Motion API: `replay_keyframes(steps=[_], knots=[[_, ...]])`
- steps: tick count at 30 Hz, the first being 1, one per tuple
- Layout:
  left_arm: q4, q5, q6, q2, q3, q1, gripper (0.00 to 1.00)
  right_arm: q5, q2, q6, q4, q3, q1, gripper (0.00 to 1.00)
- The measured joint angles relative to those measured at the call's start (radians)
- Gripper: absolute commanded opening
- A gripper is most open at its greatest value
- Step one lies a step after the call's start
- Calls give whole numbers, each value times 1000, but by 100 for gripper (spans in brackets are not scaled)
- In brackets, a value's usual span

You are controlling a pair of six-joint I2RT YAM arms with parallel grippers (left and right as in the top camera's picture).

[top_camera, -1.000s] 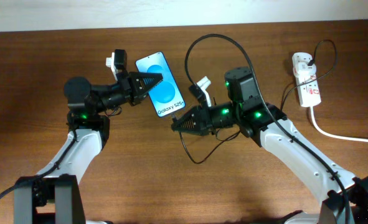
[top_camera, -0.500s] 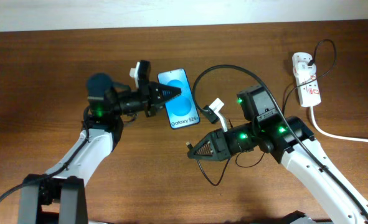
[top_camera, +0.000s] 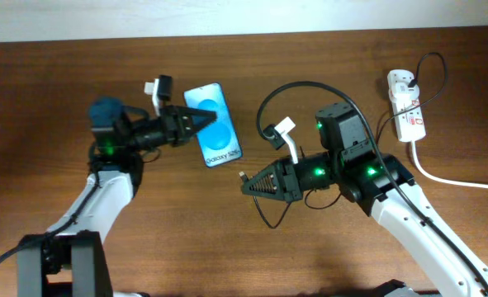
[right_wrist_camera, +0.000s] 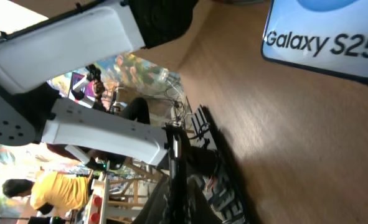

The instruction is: Plug charger to phone and switch on socket

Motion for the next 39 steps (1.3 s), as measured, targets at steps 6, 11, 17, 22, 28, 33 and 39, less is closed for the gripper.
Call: replay_keyframes(steps=[6, 11, 17, 22, 28, 33, 39], knots=[[129, 32, -31, 0, -1, -8, 0, 53, 3, 136, 52, 0, 0, 4], [192, 43, -137, 1, -1, -12, 0, 57, 63, 167, 60, 0, 6, 4], [192, 34, -235, 1, -1, -11, 0, 53, 153, 179, 188, -1, 99, 4], [193, 24, -243, 1, -1, -11, 0, 53, 154, 203, 214, -1, 86, 4], [193, 23, -246, 1, -1, 9, 0, 52, 154, 228, 186, -1, 35, 4], [193, 23, -246, 1, -1, 14, 0, 53, 154, 299, 205, -1, 35, 4], [195, 18, -246, 1, -1, 14, 0, 56, 154, 399, 219, -1, 35, 4]])
